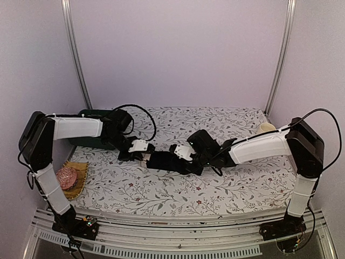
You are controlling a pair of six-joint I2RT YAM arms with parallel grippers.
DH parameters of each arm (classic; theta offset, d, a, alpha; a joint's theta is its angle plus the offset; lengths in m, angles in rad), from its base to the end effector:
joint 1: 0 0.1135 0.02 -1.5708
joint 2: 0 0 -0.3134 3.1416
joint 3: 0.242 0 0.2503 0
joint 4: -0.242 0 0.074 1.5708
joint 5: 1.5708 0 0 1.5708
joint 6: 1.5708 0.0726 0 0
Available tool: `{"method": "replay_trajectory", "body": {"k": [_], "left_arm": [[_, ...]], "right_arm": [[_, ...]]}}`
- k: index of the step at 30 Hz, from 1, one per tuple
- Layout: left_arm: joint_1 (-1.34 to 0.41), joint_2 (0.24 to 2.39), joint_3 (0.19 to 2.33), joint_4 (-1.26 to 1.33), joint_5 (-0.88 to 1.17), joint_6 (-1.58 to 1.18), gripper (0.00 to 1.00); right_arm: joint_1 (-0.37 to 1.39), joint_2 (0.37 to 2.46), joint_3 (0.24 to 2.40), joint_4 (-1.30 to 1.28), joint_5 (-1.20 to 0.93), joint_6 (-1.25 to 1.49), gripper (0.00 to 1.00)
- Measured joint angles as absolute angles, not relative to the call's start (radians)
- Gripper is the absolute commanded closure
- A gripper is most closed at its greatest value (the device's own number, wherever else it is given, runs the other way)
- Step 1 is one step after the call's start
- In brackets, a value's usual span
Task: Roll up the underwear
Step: Fold the underwear at the center of the board.
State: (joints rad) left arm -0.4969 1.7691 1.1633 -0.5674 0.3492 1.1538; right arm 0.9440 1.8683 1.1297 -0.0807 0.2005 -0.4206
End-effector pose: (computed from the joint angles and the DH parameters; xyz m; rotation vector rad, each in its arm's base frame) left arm 0.3141 -0.1986 0.2006 2.0061 1.7240 -0.2696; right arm 0.2645 0.3406 0.1878 -1.4197 1.8964 0.0116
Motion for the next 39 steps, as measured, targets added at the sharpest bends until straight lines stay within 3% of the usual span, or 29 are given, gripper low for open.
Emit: {"method": "replay_trajectory", "body": {"k": [39], "left_arm": [[-0.415,2.129,1.546,-0.587,0.329,0.871,1.0]], "right_arm": [[0.779,2.114,1.408,-0.181,0.195,-0.383,0.98]]}}
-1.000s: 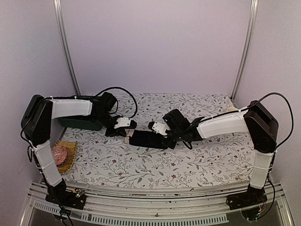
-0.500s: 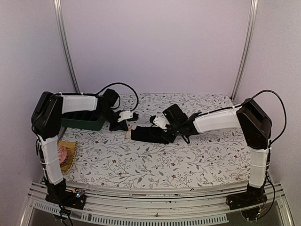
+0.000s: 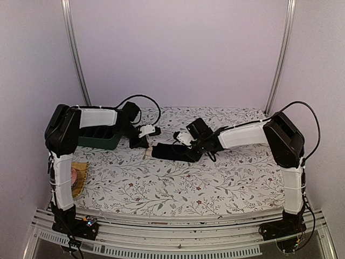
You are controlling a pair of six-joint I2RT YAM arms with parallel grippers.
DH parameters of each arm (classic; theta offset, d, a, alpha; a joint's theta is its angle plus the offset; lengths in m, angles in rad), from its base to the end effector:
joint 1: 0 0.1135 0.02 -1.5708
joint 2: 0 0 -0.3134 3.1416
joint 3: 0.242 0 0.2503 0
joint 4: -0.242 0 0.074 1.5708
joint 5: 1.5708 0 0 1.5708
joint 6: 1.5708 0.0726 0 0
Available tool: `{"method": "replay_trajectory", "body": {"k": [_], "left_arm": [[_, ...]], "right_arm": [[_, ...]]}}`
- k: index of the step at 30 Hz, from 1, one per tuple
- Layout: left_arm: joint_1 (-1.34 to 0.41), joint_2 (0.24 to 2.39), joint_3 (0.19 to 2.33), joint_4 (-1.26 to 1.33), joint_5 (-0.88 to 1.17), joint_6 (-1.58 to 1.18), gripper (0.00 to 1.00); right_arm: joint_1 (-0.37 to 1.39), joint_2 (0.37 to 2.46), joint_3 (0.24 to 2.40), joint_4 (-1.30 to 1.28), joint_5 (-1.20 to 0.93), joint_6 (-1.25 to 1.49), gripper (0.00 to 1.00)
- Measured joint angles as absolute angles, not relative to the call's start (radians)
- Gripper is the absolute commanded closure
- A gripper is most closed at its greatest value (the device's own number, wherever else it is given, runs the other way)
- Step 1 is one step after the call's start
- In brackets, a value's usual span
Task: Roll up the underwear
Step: Fold the underwear at the center of the board.
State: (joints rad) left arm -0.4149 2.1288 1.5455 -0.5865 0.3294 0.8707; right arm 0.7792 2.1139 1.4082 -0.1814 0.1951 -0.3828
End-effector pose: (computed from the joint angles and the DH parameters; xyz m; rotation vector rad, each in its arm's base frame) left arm 0.4275 -0.2140 0.1642 1.6682 2.0775 -0.3089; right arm 0.3639 0.3396 0.1573 -1.2653 2.0815 -0.0630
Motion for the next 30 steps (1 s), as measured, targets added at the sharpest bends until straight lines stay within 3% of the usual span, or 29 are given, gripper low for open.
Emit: {"method": "replay_trajectory", "body": {"k": [1,4,7,11,21,24,27,30], "left_arm": [[-0.415,2.132,1.548,-0.586,0.327,0.865,1.0],[-0.415,2.136,1.551,-0.58,0.324,0.849,0.85],[-0.415,2.136,1.551,-0.561,0.316,0.83,0.64],[-0.408,2.134,1.548,-0.515,0.299,0.798,0.51],[-0.392,1.959,1.396,-0.353,0.31,0.743,0.49],[-0.392,1.89,1.354,-0.326,0.377,0.759,0.57],[-0.405,1.856,1.33,-0.327,0.428,0.79,0.72],[-0.434,1.88,1.332,-0.333,0.437,0.822,0.75]], "right_arm": [[0.773,2.122,1.419,-0.188,0.192,-0.381,0.98],[0.76,2.143,1.438,-0.198,0.18,-0.376,0.98],[0.751,2.158,1.444,-0.21,0.172,-0.371,0.98],[0.739,2.164,1.459,-0.226,0.16,-0.356,0.98],[0.711,2.184,1.503,-0.27,0.109,-0.308,0.98],[0.707,2.19,1.517,-0.285,0.096,-0.297,0.98],[0.7,2.197,1.533,-0.299,0.08,-0.284,0.98],[0.692,2.201,1.544,-0.313,0.059,-0.268,0.97]]}}
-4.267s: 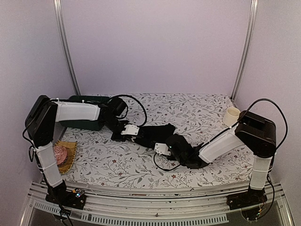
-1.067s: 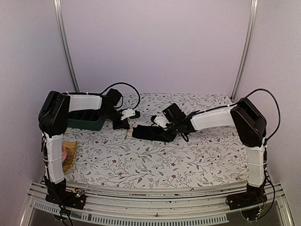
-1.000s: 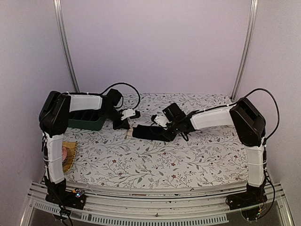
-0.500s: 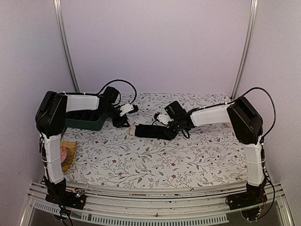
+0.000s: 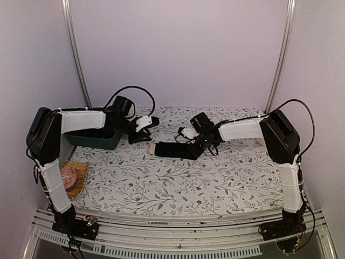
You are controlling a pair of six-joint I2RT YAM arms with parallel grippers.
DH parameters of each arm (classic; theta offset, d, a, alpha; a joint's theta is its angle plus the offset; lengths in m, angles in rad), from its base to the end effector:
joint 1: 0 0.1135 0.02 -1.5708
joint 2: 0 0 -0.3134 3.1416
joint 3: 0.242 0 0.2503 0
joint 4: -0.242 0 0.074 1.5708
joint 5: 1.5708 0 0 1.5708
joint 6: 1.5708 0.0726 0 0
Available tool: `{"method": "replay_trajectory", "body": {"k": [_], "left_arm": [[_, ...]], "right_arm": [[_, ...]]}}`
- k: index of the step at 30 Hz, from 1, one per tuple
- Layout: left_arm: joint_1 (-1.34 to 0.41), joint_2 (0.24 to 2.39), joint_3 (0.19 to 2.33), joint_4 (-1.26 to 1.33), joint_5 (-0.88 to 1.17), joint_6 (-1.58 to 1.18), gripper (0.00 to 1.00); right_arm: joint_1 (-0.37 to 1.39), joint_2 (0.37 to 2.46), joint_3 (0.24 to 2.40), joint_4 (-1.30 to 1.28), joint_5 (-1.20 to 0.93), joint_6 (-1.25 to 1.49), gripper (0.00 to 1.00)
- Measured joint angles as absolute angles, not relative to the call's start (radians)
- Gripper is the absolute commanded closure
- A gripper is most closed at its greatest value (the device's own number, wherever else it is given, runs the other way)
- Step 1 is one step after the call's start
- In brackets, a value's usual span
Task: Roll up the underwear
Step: Fold the underwear at the center of the board.
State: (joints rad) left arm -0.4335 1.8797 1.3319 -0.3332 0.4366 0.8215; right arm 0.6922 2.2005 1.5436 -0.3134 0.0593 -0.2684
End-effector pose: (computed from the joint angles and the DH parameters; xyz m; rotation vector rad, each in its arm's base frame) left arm 0.3891 -0.2139 0.2289 1.5411 1.8037 -0.3510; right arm 0.4003 0.3263 0.1450 -1.1533 2.2643 0.0918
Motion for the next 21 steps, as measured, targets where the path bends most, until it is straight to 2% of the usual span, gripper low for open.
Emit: {"method": "replay_trajectory", "body": {"k": [9,16,21], "left_arm": [[-0.471,2.111,1.427,-0.382,0.403,0.795,0.64],[-0.471,2.129,1.473,-0.361,0.36,0.748,0.45],[-0.471,2.125,1.473,-0.342,0.355,0.735,0.43]], "right_arm": [[0.664,2.201,1.551,-0.333,-0.027,-0.208,0.97],[0.661,2.183,1.551,-0.367,-0.062,-0.186,0.97],[0.661,2.152,1.538,-0.387,-0.064,-0.176,0.98]]}}
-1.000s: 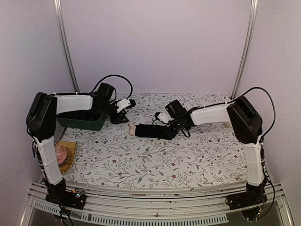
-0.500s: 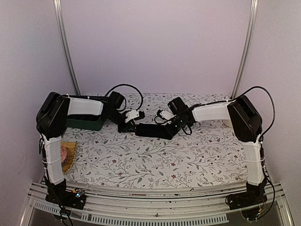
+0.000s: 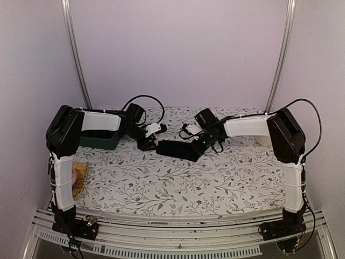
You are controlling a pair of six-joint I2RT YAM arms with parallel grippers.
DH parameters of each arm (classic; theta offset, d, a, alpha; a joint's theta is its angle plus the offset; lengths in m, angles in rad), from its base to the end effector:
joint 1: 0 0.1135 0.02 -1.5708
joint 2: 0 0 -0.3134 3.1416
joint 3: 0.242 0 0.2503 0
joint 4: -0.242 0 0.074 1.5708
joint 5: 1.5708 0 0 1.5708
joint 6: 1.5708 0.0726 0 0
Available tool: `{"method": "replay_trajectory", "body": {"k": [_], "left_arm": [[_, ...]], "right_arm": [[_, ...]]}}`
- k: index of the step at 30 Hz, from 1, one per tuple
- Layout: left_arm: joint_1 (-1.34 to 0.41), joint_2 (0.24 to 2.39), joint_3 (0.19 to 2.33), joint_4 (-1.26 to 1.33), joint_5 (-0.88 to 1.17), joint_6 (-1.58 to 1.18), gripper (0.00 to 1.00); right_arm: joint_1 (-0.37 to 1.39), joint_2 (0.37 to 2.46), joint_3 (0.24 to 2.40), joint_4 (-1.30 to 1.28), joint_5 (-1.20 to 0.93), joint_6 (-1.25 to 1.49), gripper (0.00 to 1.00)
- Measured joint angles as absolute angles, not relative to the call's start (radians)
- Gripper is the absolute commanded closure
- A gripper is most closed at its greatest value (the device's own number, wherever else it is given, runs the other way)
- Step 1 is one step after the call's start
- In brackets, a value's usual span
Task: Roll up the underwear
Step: Fold the underwear at the center of the board.
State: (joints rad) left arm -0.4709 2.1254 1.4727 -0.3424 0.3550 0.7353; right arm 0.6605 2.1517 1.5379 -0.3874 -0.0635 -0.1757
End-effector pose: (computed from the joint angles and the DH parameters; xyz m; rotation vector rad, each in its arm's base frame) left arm 0.4269 -0.2456 0.1608 1.5311 1.9885 -0.3479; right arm 0.3953 0.3129 0.1612 -1.0741 2.3583 0.2620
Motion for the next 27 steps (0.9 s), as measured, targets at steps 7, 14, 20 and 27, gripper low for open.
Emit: {"method": "replay_trajectory", "body": {"k": [7,14,20,27], "left_arm": [[-0.471,2.13,1.491,-0.33,0.334,0.708,0.43],[-0.474,2.136,1.542,-0.328,0.328,0.702,0.43],[-0.492,2.163,1.573,-0.332,0.311,0.706,0.47],[-0.525,2.261,1.63,-0.334,0.253,0.702,0.53]], "right_arm": [[0.661,2.102,1.514,-0.398,-0.063,-0.167,0.98],[0.661,2.099,1.493,-0.408,-0.057,-0.154,0.98],[0.661,2.099,1.484,-0.414,-0.047,-0.146,0.98],[0.659,2.099,1.478,-0.424,-0.04,-0.142,0.96]]}}
